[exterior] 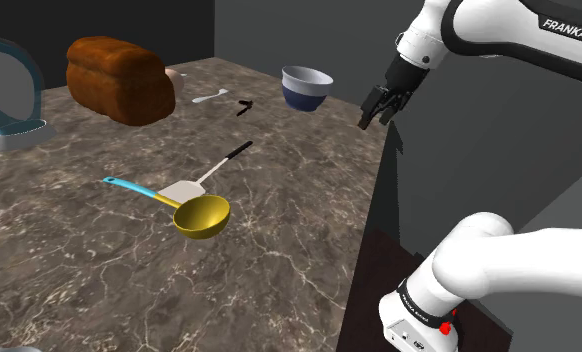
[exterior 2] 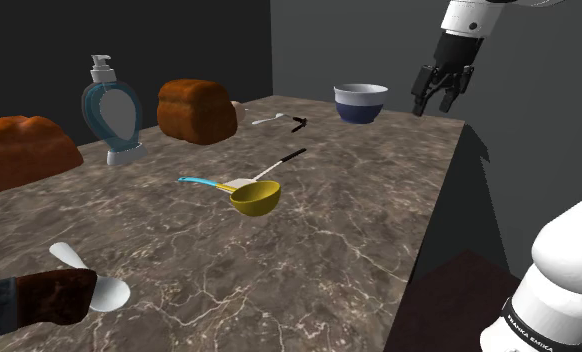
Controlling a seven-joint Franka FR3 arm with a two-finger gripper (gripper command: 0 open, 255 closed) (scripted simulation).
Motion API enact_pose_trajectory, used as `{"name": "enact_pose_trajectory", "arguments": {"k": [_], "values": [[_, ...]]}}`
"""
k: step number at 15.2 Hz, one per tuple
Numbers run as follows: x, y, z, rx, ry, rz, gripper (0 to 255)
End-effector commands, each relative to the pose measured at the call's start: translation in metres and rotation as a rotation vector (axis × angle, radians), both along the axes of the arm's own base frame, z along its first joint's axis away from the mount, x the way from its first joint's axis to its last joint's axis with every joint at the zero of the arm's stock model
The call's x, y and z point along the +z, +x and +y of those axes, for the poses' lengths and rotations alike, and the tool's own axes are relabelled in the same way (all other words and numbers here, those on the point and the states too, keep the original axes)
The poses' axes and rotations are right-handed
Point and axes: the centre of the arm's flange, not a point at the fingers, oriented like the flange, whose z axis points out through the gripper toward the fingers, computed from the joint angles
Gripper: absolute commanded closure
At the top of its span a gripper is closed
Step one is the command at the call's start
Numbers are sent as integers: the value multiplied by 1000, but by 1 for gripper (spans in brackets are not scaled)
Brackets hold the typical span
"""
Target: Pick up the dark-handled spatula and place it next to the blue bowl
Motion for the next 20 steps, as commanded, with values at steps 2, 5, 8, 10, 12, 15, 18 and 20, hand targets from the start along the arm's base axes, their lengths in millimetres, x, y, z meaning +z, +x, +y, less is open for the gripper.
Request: {"name": "enact_pose_trajectory", "arguments": {"k": [2, 5, 8, 10, 12, 15, 18, 20], "values": [[-2, -1, 14, -37, 1, 3, 0], [-9, -2, 55, -147, 5, 14, 0], [-15, 2, 96, -258, 8, 24, 0], [-19, 7, 123, -331, 10, 31, 0], [-23, 14, 149, -405, 13, 37, 0], [-29, 28, 188, -515, 16, 48, 0], [-36, 46, 225, -626, 19, 58, 0], [-40, 60, 248, -699, 22, 65, 0]]}}
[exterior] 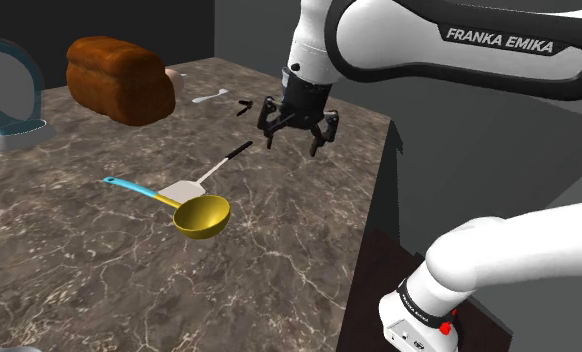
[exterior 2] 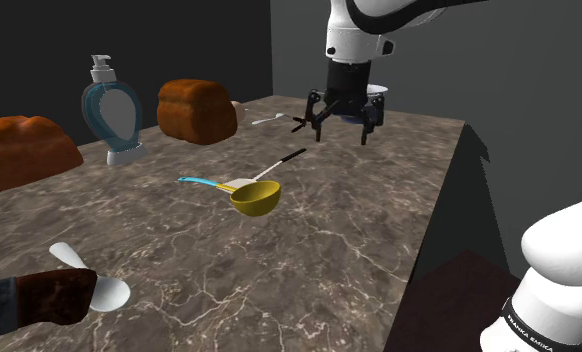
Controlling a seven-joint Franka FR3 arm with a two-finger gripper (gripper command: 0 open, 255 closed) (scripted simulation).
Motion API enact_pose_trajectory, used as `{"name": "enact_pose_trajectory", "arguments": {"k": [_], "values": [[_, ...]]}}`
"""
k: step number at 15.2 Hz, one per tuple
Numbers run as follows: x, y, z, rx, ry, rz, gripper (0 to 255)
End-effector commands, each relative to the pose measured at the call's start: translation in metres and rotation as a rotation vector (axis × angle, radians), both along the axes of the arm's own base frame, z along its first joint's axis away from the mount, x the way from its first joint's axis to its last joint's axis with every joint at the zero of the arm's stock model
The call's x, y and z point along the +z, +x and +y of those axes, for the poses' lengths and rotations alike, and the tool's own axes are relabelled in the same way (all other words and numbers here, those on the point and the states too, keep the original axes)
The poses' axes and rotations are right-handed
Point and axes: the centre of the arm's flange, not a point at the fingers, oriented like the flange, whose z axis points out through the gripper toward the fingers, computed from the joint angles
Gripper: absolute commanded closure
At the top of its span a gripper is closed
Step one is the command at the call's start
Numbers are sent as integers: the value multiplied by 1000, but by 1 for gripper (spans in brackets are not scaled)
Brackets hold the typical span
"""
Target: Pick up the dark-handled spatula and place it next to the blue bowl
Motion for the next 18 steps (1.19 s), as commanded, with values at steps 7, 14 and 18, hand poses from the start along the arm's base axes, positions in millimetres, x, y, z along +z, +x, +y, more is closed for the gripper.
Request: {"name": "enact_pose_trajectory", "arguments": {"k": [7, 14, 18], "values": [[-15, 68, 83, -302, 12, 27, 0], [-40, 111, 115, -445, 16, 40, 0], [-61, 111, 114, -445, 16, 40, 0]]}}
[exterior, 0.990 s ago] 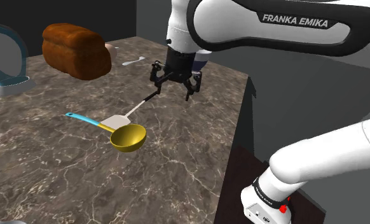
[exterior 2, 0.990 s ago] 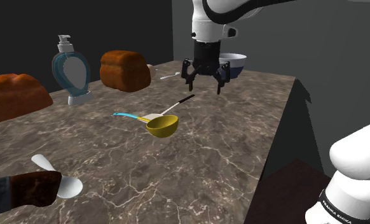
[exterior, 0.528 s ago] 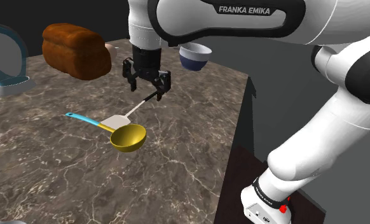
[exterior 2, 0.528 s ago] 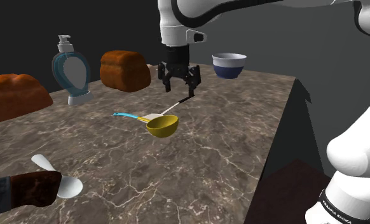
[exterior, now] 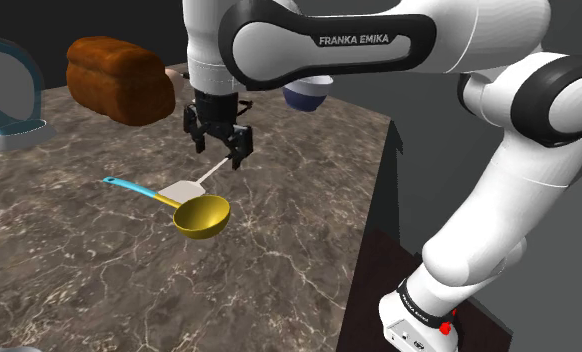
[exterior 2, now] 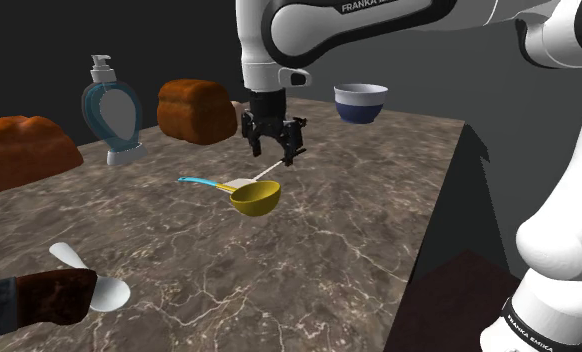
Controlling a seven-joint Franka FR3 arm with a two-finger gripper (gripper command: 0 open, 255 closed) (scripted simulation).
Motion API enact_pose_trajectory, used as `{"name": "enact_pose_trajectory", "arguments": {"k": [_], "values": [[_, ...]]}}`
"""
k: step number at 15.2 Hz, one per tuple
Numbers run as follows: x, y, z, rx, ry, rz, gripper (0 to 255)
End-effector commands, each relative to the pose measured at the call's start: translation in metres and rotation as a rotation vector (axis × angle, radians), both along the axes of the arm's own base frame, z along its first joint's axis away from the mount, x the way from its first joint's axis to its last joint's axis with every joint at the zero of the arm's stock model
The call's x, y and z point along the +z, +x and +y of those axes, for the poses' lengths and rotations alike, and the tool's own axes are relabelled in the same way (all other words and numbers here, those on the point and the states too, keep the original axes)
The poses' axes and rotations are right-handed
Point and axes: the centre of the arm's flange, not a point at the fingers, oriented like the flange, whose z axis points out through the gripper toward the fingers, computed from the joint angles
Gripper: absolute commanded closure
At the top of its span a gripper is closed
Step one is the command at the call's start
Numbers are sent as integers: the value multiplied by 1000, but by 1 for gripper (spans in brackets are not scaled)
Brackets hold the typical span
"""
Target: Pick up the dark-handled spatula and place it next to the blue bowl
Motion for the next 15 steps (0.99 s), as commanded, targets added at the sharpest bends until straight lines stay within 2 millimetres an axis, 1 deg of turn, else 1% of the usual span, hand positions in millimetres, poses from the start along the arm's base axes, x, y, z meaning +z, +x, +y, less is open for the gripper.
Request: {"name": "enact_pose_trajectory", "arguments": {"k": [1, 9, 10, 15], "values": [[-8, 0, 0, 0, 0, 0, 0], [-8, 0, 0, 0, 0, 0, 0], [-8, 0, 0, 0, 0, 0, 255], [-8, 0, 0, 0, 0, 0, 255]]}}
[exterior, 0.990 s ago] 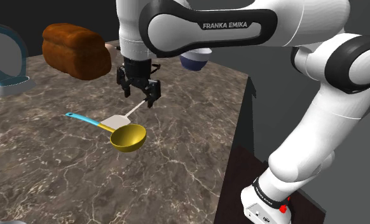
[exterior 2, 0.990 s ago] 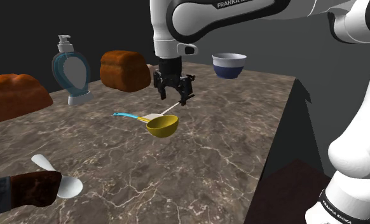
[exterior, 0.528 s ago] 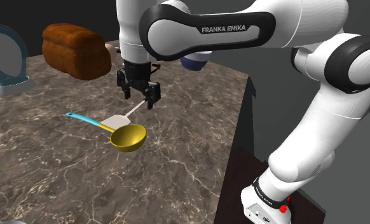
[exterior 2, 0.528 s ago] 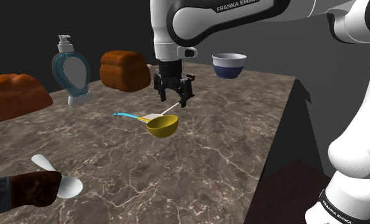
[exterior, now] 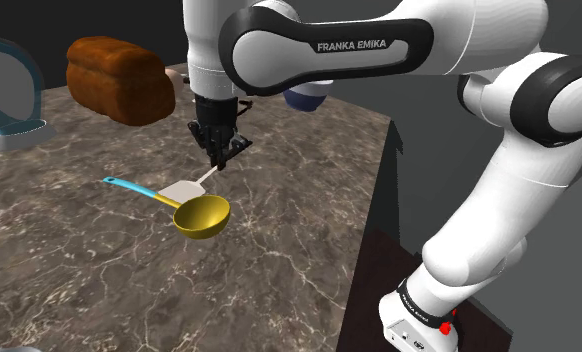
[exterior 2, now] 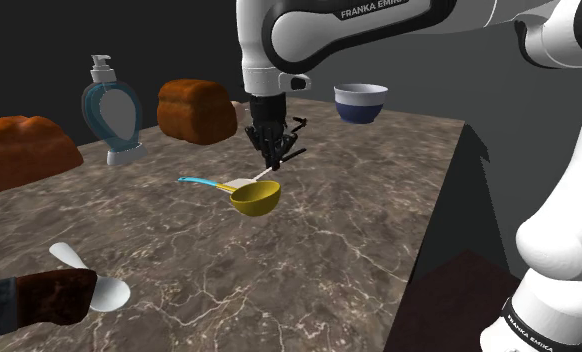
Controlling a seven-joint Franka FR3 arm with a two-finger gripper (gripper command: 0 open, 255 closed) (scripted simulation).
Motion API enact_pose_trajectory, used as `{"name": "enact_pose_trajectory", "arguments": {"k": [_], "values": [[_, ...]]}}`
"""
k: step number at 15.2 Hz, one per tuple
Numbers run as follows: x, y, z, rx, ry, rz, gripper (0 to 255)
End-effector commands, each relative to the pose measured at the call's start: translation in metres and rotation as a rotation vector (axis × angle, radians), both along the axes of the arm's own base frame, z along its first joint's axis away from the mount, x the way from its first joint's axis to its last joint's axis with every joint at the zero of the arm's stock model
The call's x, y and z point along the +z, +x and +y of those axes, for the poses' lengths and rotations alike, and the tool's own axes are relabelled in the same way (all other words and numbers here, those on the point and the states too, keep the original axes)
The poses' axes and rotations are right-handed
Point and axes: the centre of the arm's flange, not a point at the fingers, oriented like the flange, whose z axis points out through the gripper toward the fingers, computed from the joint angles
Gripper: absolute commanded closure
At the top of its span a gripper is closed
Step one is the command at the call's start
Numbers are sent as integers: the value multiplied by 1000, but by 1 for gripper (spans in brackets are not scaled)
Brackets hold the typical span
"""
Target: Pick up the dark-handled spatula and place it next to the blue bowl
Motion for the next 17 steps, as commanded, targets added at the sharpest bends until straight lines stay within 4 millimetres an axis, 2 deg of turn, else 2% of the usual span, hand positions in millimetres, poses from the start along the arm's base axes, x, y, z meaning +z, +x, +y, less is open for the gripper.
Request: {"name": "enact_pose_trajectory", "arguments": {"k": [1, 4, 17], "values": [[0, 0, 0, 0, 0, 0, 255], [0, 0, 0, 0, 0, 0, 255], [69, 0, 0, 0, 0, 0, 255]]}}
